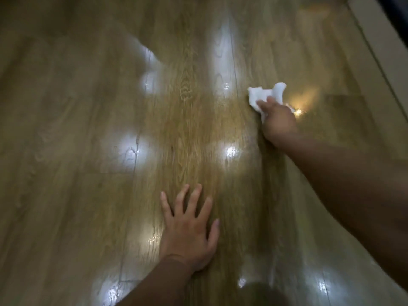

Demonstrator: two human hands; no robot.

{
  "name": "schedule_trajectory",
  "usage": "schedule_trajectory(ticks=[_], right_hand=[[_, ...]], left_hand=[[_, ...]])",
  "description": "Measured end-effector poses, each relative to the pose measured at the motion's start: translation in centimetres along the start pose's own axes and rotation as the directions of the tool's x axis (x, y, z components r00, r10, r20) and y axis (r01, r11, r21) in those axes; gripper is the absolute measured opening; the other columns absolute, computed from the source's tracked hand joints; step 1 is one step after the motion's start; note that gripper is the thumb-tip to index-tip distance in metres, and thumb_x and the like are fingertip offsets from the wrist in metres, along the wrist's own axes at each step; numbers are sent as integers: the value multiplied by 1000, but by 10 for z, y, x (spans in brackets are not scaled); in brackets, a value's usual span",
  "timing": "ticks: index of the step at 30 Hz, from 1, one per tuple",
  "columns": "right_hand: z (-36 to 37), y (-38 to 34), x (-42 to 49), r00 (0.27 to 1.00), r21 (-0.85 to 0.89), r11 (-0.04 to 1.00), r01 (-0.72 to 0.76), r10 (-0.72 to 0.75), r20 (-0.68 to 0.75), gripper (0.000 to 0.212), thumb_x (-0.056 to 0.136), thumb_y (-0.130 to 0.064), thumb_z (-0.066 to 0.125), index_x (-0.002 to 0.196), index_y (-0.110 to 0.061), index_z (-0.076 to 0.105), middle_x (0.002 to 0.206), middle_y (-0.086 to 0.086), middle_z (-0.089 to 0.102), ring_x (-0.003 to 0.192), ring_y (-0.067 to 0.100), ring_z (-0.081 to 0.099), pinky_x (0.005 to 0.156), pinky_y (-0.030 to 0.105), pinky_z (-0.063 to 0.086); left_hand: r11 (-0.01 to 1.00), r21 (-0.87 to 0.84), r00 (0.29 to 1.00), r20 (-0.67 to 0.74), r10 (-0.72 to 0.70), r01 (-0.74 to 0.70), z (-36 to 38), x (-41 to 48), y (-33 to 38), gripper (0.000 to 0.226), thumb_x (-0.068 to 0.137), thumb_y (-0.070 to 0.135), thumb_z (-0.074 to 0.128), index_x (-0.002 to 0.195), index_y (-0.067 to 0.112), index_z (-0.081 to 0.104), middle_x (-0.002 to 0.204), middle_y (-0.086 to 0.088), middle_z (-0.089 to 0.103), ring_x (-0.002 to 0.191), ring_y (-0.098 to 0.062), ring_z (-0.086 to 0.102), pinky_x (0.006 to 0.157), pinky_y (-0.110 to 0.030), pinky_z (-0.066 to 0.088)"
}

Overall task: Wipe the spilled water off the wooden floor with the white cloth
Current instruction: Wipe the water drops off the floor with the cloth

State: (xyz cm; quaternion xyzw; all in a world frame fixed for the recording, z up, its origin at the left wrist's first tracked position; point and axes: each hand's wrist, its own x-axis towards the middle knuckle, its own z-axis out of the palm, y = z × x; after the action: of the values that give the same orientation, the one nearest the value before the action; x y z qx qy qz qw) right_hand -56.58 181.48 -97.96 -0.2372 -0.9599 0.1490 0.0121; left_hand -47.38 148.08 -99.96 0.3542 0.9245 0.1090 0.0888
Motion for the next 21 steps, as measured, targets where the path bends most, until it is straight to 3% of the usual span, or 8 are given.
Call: schedule_trajectory(ticks=[2, 4, 7, 8, 12, 15, 18, 21], right_hand=[[16, -55, 17, 999, 9, 1000, -3, 3, 42, 52, 96, -12, 46, 147, -23, 41, 160, 6, 26, 142, 37, 29, 116, 42, 23], [40, -116, -1, 927, 78, 941, 328, -337, 164, 50, 94, -21, 54, 142, -26, 43, 149, 8, 44, 137, 33, 41, 112, 42, 33], [54, -135, -56, 492, 172, 576, 799, -791, 364, 42, 91, -25, 55, 134, -23, 57, 139, 7, 56, 130, 34, 49, 105, 43, 42], [50, -119, -48, 473, 175, 543, 821, -820, 323, 42, 91, -25, 51, 132, -22, 60, 141, 6, 55, 131, 33, 49, 105, 43, 42], [27, -69, 28, 961, 32, 961, 275, -276, 14, 45, 96, -15, 49, 140, -21, 51, 155, 6, 37, 138, 34, 39, 115, 42, 29], [26, -82, 6, 939, -30, 944, 328, -322, 120, 45, 92, -17, 53, 137, -23, 56, 154, 5, 39, 135, 37, 42, 113, 43, 30], [8, -32, -55, 708, 24, 727, 686, -675, 207, 48, 84, -8, 62, 131, -19, 59, 142, 12, 53, 127, 37, 52, 105, 46, 42], [-17, 32, -122, 767, -99, 767, 633, -607, 208, 47, 91, -27, 49, 138, -26, 45, 144, 15, 49, 122, 48, 52, 90, 61, 50]], left_hand=[[1000, 0, 1000, 16, 6, -6, -2, 2, 2, 50, 87, 52, 49, 126, 23, 60, 147, -7, 48, 141, -34, 35, 110, -73, 16], [1000, 18, 1000, 2, -4, 4, -2, 2, 1, 50, 86, 53, 50, 124, 22, 62, 144, -8, 51, 138, -35, 38, 108, -74, 19], [1000, 14, 999, 32, -1, 1, -4, 2, 3, 51, 85, 53, 51, 124, 23, 63, 141, -8, 53, 135, -36, 39, 107, -74, 21], [1000, 8, 999, 32, -2, 2, -4, 3, 2, 51, 85, 53, 52, 124, 23, 63, 142, -8, 53, 136, -36, 40, 107, -74, 21], [1000, 19, 1000, 6, -3, 3, -4, 3, 2, 53, 89, 57, 47, 129, 24, 58, 148, -7, 47, 141, -35, 36, 108, -74, 22], [1000, 8, 1000, 12, -10, 10, -4, 3, 0, 54, 90, 57, 44, 130, 24, 57, 150, -6, 46, 142, -34, 33, 109, -73, 20], [1000, -26, 1000, 5, -10, 10, -3, 2, 0, 55, 88, 56, 45, 129, 22, 59, 149, -7, 47, 141, -34, 34, 109, -74, 18], [1000, -13, 1000, 4, 0, 0, -1, 2, 0, 56, 88, 55, 44, 130, 21, 60, 148, -8, 48, 141, -35, 35, 110, -73, 15]])
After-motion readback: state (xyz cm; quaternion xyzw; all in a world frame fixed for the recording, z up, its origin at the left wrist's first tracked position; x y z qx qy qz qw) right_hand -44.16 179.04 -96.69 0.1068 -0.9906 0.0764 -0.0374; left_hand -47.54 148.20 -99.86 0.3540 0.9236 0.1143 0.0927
